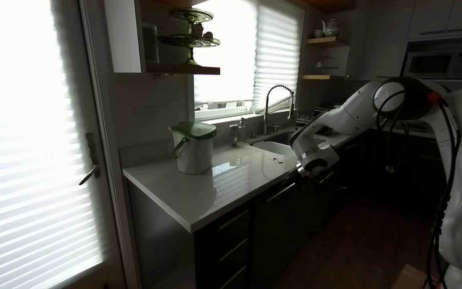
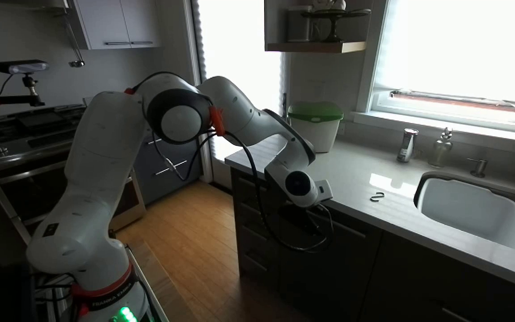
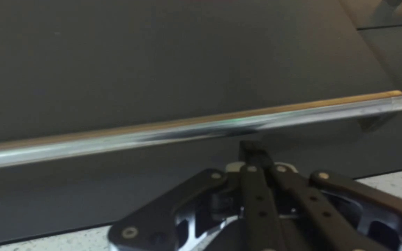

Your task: Close the pull out waste bin unit drawer

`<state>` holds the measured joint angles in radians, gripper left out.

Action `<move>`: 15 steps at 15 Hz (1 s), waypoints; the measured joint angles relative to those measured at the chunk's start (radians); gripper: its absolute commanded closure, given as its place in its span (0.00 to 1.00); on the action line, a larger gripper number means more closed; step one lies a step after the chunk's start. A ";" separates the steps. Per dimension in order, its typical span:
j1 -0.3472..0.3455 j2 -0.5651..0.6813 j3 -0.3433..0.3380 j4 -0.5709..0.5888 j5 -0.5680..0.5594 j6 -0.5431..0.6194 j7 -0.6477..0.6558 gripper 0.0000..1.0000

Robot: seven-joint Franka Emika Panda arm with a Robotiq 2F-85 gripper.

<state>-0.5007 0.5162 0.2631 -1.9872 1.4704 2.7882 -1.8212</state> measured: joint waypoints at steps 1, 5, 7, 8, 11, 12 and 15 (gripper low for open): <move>-0.004 0.003 0.002 0.003 0.017 -0.005 -0.020 1.00; -0.005 0.007 0.003 0.005 0.022 -0.018 -0.031 1.00; -0.006 0.001 0.002 0.000 0.014 -0.034 -0.033 1.00; -0.009 -0.005 0.002 -0.004 0.012 -0.047 -0.040 1.00; -0.025 -0.037 -0.004 -0.031 -0.004 -0.092 -0.057 1.00; -0.031 -0.050 -0.010 -0.046 -0.022 -0.103 -0.055 1.00; -0.042 -0.094 -0.036 -0.100 -0.106 -0.116 -0.020 1.00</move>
<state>-0.5423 0.4224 0.2275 -2.0877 1.3640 2.6723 -1.8415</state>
